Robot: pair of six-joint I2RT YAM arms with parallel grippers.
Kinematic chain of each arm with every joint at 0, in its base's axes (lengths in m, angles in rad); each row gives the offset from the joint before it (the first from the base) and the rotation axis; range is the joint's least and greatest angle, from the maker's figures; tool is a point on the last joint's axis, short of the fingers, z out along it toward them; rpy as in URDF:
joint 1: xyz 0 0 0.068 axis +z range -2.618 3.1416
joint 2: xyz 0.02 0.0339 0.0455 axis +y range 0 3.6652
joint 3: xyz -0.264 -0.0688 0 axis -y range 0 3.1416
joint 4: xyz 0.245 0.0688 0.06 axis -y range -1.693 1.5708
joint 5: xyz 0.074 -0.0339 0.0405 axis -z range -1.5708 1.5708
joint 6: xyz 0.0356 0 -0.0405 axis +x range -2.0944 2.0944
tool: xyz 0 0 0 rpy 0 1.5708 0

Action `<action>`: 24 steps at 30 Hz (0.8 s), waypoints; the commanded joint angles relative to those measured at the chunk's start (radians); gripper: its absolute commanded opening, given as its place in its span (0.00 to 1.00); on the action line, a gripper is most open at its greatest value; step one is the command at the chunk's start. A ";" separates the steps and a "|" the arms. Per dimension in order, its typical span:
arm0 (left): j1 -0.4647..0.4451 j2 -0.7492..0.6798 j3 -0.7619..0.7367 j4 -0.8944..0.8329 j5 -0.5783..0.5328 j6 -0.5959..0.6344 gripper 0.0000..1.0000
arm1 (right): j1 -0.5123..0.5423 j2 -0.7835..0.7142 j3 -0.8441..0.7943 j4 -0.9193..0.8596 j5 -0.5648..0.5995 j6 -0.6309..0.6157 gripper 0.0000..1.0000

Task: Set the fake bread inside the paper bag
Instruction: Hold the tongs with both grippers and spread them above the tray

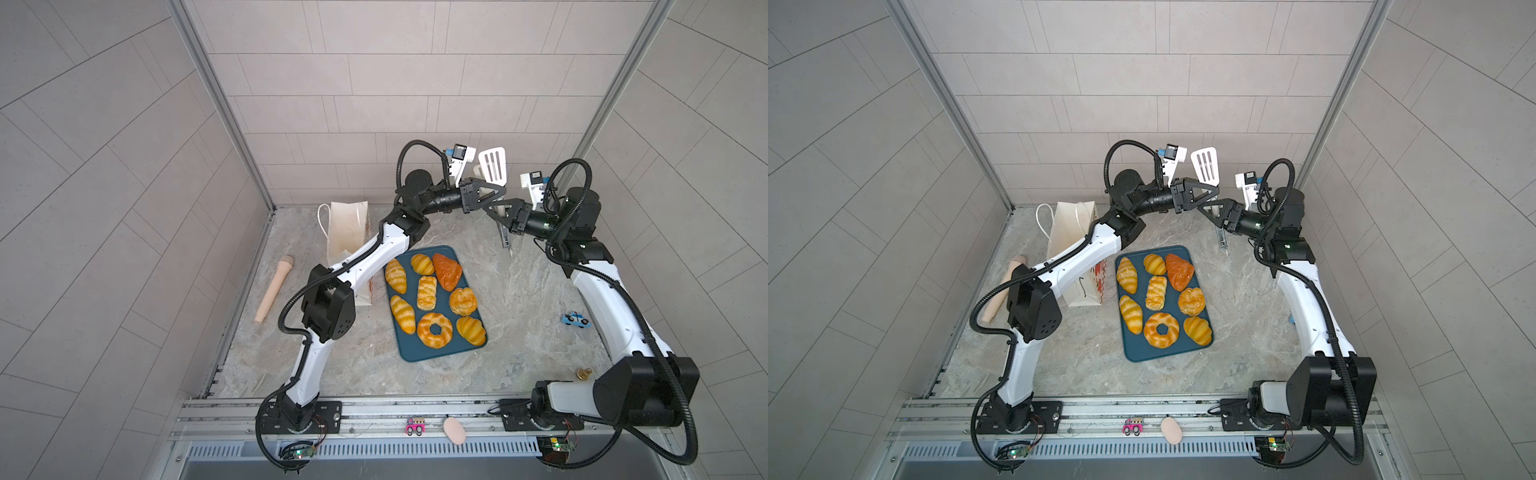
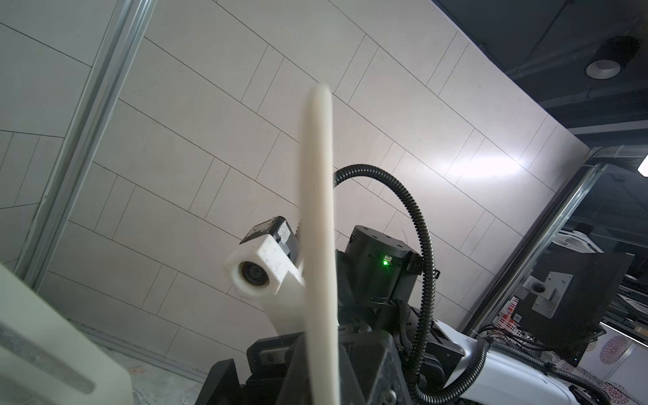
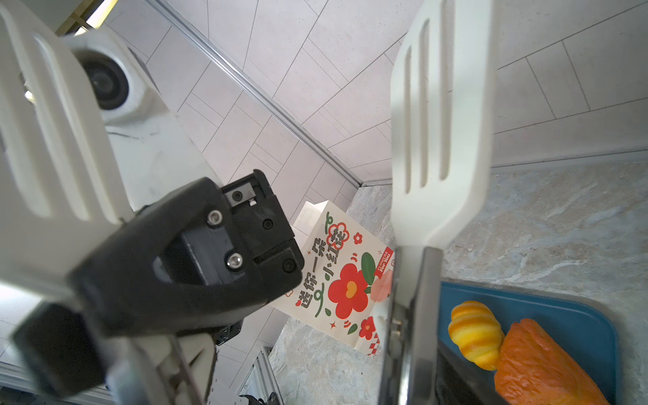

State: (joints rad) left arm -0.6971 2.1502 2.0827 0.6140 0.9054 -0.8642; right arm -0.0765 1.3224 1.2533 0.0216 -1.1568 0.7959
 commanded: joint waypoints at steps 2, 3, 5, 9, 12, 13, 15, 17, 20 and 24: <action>-0.048 -0.038 0.021 0.155 0.056 -0.070 0.07 | 0.007 0.013 0.033 0.052 0.032 0.037 0.92; -0.051 -0.037 0.021 0.157 0.056 -0.068 0.07 | 0.008 0.014 0.035 0.052 0.034 0.040 0.92; -0.054 -0.034 0.020 0.163 0.053 -0.071 0.07 | 0.009 0.018 0.038 0.052 0.034 0.047 0.92; -0.064 -0.025 0.030 0.179 0.059 -0.083 0.07 | 0.014 0.023 0.043 0.051 0.039 0.051 0.92; -0.071 -0.017 0.030 0.203 0.065 -0.101 0.07 | 0.014 0.027 0.050 0.052 0.043 0.053 0.93; -0.074 -0.014 0.031 0.213 0.066 -0.109 0.07 | 0.015 0.028 0.053 0.052 0.043 0.056 0.92; -0.079 -0.009 0.030 0.231 0.070 -0.121 0.07 | 0.015 0.033 0.061 0.052 0.045 0.061 0.92; -0.086 -0.002 0.031 0.257 0.080 -0.139 0.07 | 0.015 0.035 0.066 0.050 0.048 0.063 0.91; -0.092 0.007 0.031 0.295 0.087 -0.169 0.07 | 0.015 0.032 0.067 0.047 0.049 0.054 0.86; -0.092 0.020 0.024 0.365 0.077 -0.223 0.07 | 0.014 0.023 0.074 0.003 0.057 0.019 0.81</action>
State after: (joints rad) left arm -0.7036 2.1735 2.0827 0.7742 0.8658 -1.0149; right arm -0.0662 1.3308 1.2995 0.0490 -1.1667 0.7803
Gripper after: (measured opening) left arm 0.080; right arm 0.819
